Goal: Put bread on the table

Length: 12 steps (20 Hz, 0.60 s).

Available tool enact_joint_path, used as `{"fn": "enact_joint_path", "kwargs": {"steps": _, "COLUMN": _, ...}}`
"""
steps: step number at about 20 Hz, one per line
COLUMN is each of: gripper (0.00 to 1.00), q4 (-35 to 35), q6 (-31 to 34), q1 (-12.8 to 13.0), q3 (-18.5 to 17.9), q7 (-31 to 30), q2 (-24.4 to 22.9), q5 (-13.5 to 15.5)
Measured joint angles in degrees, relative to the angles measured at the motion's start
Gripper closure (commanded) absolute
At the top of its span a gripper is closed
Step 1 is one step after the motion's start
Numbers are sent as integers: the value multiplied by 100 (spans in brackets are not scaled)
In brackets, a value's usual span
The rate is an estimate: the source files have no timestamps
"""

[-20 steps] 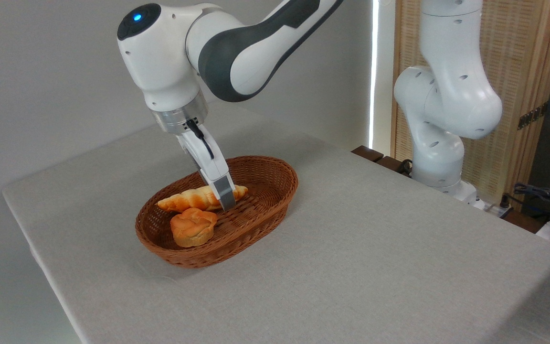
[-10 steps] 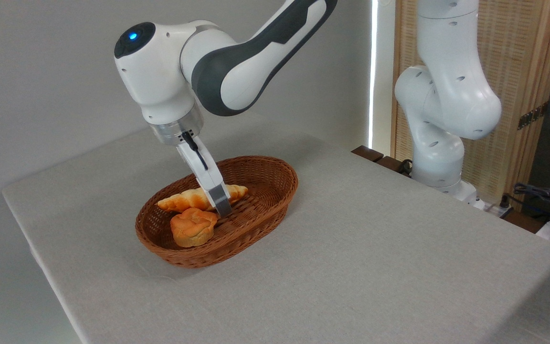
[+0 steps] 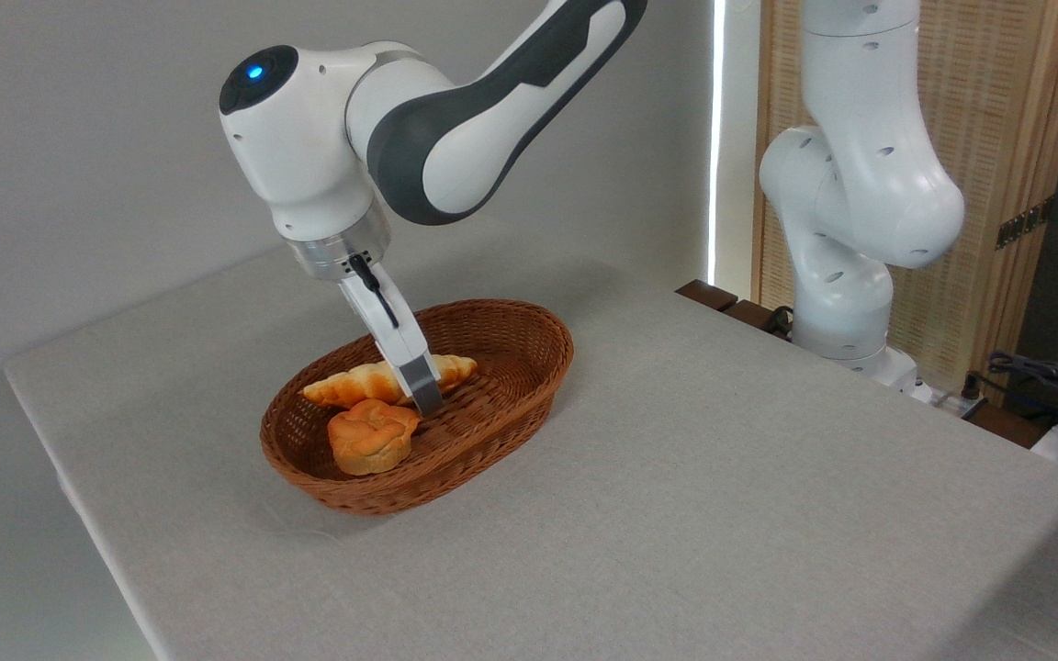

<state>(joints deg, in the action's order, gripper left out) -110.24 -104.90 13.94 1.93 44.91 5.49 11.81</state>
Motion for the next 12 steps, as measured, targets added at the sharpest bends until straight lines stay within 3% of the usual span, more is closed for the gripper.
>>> {"fn": "enact_joint_path", "kwargs": {"steps": 12, "gripper": 63, "q4": 60, "q6": 1, "q1": 17, "q3": -12, "q7": 0, "q2": -28, "q5": 6}}
